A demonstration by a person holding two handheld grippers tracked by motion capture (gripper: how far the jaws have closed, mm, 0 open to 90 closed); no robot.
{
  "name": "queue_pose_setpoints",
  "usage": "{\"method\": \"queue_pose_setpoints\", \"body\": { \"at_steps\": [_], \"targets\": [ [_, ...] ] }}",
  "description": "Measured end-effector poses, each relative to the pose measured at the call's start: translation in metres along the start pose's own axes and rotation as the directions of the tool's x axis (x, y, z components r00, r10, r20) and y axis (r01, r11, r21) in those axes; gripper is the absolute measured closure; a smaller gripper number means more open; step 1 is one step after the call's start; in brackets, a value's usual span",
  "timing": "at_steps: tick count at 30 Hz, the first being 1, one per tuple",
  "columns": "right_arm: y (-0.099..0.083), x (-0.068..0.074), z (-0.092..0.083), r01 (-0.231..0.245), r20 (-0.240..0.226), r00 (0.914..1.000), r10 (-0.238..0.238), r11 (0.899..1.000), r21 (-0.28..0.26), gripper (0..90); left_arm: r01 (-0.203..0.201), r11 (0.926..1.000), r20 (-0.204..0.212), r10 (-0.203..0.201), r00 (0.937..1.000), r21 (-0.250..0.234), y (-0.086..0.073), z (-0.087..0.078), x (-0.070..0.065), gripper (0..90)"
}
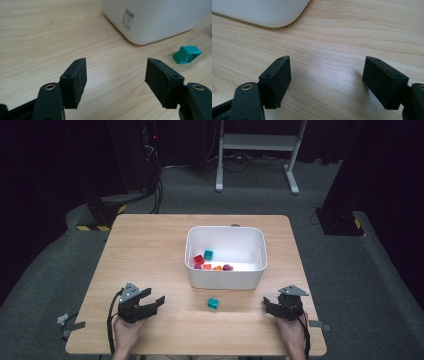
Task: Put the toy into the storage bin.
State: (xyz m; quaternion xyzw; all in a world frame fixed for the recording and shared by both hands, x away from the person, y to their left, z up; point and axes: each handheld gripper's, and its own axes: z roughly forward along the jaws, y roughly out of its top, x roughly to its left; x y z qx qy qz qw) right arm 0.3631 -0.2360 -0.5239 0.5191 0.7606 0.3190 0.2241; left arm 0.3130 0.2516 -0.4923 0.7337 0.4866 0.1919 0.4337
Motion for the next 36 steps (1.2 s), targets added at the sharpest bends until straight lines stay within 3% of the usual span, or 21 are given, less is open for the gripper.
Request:
{"method": "queue_pose_setpoints", "body": {
  "at_steps": [5,8,13,18,21,26,30,36],
  "targets": [
    [0.0,0.0,-0.001,-0.003,0.005,1.0,0.003,1.0,-0.002,25.8,0.009,0.9998,-0.034,-0.008,0.9994,0.019,-0.008,0.005,0.002,34.0],
    [-0.001,0.002,-0.003,0.018,-0.007,0.9998,-0.018,1.0,-0.003,28.3,-0.017,0.9995,-0.07,0.019,0.9974,0.028,-0.013,0.008,0.001,33.8],
    [-0.005,0.008,-0.009,0.041,-0.043,0.9982,-0.042,0.999,-0.027,31.2,-0.021,0.9984,-0.077,0.025,0.9967,0.052,-0.019,0.015,0.003,33.6],
    [-0.009,0.017,-0.013,0.079,-0.083,0.993,-0.084,0.995,-0.064,34.9,0.006,0.9979,-0.082,-0.001,0.9966,0.065,-0.023,0.02,0.005,33.1],
    [-0.009,0.023,-0.016,0.106,-0.106,0.9877,-0.115,0.991,-0.086,35.4,0.013,0.9976,-0.088,-0.007,0.9961,0.069,-0.026,0.022,0.007,32.9],
    [-0.004,0.035,-0.017,0.101,-0.172,0.9779,-0.118,0.989,-0.104,35.6,0.015,0.9967,-0.101,-0.007,0.9949,0.08,-0.026,0.023,0.007,32.4],
    [0.002,0.049,-0.015,0.125,-0.226,0.9629,-0.148,0.986,-0.11,35.4,0.023,0.995,-0.107,-0.013,0.9942,0.097,-0.026,0.024,0.008,31.3],
    [0.013,0.069,-0.01,0.166,-0.263,0.9452,-0.193,0.979,-0.119,35.1,0.004,0.9943,-0.124,0.01,0.9922,0.107,-0.025,0.025,0.005,31.2]
  ]
}}
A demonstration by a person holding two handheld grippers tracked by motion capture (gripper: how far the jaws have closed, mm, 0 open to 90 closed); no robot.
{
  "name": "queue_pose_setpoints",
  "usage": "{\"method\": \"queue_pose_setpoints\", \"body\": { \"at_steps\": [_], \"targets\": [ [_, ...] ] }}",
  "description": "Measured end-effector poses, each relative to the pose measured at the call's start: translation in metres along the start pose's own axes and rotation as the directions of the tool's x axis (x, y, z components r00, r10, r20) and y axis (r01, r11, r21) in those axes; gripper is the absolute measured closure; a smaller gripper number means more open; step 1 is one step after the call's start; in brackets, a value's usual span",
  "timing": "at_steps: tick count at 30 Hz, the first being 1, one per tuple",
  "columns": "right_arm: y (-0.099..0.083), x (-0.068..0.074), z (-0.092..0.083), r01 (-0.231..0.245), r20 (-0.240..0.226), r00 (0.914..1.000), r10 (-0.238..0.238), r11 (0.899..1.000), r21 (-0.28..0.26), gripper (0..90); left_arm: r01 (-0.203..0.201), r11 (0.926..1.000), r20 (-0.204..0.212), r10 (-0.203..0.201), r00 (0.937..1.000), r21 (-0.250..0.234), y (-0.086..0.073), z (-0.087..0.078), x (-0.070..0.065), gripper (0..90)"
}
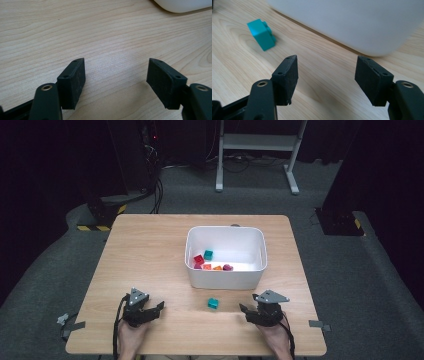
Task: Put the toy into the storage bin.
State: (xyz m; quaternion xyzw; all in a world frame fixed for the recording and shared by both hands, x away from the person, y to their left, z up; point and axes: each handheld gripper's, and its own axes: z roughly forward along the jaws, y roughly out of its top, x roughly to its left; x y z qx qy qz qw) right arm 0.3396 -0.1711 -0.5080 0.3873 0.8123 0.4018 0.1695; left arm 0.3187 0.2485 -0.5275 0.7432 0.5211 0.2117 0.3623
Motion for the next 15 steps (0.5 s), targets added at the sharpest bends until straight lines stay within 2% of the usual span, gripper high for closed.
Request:
{"method": "queue_pose_setpoints", "body": {
  "at_steps": [8,11,15],
  "targets": [
    [0.014,0.016,0.011,0.024,-0.063,0.9977,-0.024,1.0,-0.001,35.1,-0.005,1.0,-0.016,0.005,0.9999,0.004,0.0,0.001,-0.002,30.1],
    [0.018,0.021,0.015,0.021,-0.092,0.9956,-0.022,1.0,-0.002,35.1,-0.018,0.9998,-0.022,0.018,0.9996,0.009,0.0,0.001,-0.003,29.9],
    [0.025,0.028,0.02,0.042,-0.112,0.9928,-0.042,0.999,0.0,35.1,-0.029,0.9995,-0.032,0.03,0.999,0.013,0.0,0.001,-0.005,29.5]
  ]
}}
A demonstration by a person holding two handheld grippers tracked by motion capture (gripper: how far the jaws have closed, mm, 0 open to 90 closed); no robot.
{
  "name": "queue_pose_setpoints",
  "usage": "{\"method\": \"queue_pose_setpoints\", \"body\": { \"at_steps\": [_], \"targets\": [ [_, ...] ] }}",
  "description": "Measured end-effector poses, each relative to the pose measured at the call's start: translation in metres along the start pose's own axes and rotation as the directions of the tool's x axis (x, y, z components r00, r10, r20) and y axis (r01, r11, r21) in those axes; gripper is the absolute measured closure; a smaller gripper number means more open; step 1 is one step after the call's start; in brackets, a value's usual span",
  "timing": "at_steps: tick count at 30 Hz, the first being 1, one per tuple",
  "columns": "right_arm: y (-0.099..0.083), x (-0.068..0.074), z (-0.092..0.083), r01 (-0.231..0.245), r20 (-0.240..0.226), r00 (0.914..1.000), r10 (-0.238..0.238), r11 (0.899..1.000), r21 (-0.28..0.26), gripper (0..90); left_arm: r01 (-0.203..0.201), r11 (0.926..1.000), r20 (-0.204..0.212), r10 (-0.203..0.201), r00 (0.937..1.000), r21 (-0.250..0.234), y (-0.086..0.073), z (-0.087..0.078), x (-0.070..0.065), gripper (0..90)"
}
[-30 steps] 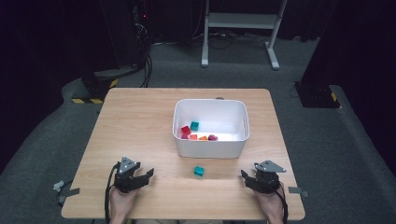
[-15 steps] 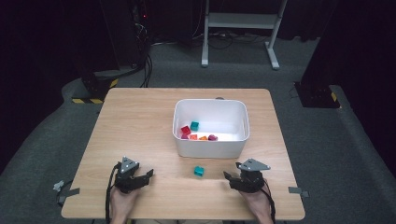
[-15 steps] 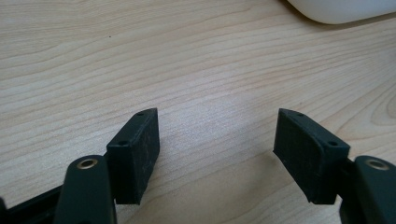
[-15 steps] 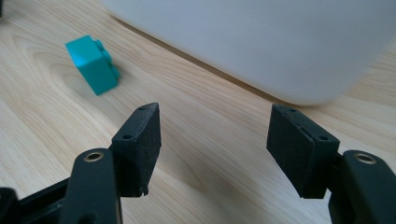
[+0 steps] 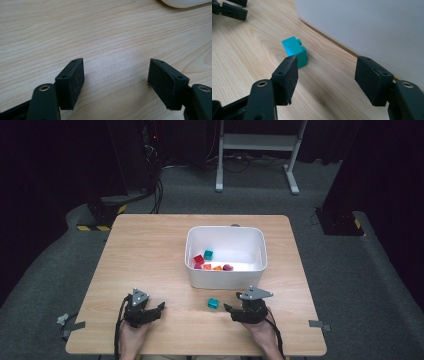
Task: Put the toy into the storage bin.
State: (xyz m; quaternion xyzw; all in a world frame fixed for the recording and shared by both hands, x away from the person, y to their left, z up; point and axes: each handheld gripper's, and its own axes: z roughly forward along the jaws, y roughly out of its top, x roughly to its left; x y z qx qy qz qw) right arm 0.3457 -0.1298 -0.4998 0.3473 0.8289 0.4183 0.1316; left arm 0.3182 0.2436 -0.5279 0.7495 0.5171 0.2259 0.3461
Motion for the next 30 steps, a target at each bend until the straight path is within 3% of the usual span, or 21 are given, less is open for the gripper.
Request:
{"method": "queue_pose_setpoints", "body": {
  "at_steps": [5,18,30],
  "targets": [
    [0.008,0.007,0.008,0.025,-0.019,0.9995,-0.025,1.0,0.009,35.3,-0.007,1.0,-0.005,0.007,1.0,0.002,0.0,0.0,-0.001,29.2],
    [0.015,0.017,0.032,0.041,-0.049,0.9981,-0.039,0.998,0.04,36.5,0.003,1.0,-0.002,-0.003,1.0,0.0,0.0,0.0,0.0,28.9],
    [0.013,0.02,0.046,0.075,-0.072,0.995,-0.07,0.994,0.077,49.1,0.014,0.9999,0.009,-0.014,0.9999,-0.003,-0.001,-0.001,0.001,28.4]
  ]
}}
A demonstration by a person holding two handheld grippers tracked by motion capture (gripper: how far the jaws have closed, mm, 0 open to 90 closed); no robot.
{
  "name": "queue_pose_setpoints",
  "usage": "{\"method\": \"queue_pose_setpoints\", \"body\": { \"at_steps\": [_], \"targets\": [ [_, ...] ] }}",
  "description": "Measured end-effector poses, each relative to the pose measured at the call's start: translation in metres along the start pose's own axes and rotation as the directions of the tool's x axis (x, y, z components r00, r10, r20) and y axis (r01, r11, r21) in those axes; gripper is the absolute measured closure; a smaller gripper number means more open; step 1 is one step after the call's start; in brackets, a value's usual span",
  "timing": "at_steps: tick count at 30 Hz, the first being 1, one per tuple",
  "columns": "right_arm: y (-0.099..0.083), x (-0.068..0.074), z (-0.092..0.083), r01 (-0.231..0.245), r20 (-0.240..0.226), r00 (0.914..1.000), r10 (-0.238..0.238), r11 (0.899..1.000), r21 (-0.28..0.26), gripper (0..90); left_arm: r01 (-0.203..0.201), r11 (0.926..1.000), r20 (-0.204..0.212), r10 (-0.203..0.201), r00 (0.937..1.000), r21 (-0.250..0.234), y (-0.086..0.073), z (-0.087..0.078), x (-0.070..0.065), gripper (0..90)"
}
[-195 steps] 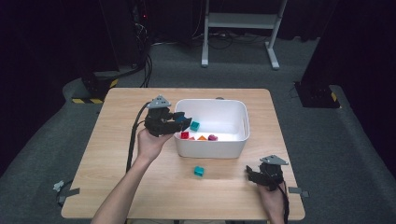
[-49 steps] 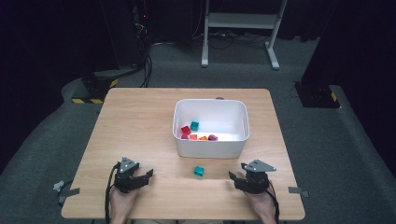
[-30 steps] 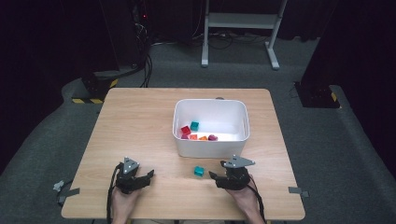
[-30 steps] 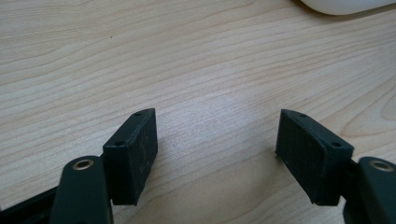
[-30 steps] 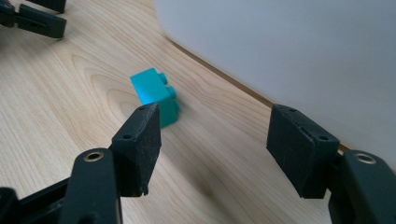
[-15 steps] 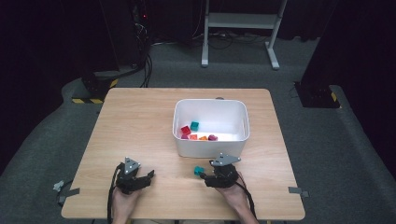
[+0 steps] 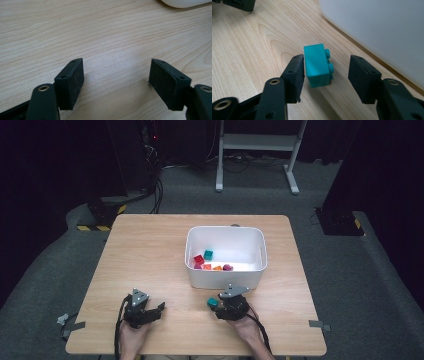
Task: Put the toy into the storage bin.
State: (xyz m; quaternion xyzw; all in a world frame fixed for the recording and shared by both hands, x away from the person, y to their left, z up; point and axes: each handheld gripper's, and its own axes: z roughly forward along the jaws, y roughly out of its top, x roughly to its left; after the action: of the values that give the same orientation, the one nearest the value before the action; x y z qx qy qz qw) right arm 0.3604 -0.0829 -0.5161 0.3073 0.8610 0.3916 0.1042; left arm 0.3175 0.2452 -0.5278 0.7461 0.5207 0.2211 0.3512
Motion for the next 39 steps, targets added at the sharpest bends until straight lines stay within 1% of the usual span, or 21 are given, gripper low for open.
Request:
{"method": "queue_pose_setpoints", "body": {
  "at_steps": [3,7,11,15,26,32,39],
  "targets": [
    [0.0,0.002,0.002,0.022,0.002,0.9998,-0.022,1.0,0.008,54.7,0.003,1.0,0.003,-0.003,1.0,-0.001,0.0,0.0,0.0,28.3],
    [0.0,0.004,0.003,0.033,-0.003,0.9994,-0.033,0.999,0.014,62.3,0.006,1.0,0.005,-0.006,1.0,-0.002,0.0,0.0,0.001,28.3],
    [0.0,0.006,0.002,0.046,0.002,0.9989,-0.046,0.999,0.016,66.8,0.006,1.0,0.005,-0.006,1.0,-0.002,0.0,0.0,0.001,28.2],
    [0.0,0.005,0.001,0.049,0.002,0.9988,-0.05,0.999,0.014,67.4,0.007,1.0,0.005,-0.007,1.0,-0.002,0.0,0.0,0.001,28.2],
    [-0.001,0.001,-0.008,0.037,-0.019,0.9991,-0.037,0.999,0.003,67.7,0.007,1.0,0.004,-0.007,1.0,-0.002,0.0,0.0,0.001,28.2],
    [-0.002,-0.001,-0.016,0.035,-0.02,0.9992,-0.035,0.999,0.002,67.7,0.008,1.0,0.004,-0.008,1.0,-0.003,0.0,0.0,0.001,28.4],
    [-0.006,-0.005,-0.027,0.029,-0.006,0.9996,-0.029,1.0,-0.002,67.7,0.008,1.0,0.005,-0.008,1.0,-0.002,0.0,-0.001,0.001,28.4]
  ]
}}
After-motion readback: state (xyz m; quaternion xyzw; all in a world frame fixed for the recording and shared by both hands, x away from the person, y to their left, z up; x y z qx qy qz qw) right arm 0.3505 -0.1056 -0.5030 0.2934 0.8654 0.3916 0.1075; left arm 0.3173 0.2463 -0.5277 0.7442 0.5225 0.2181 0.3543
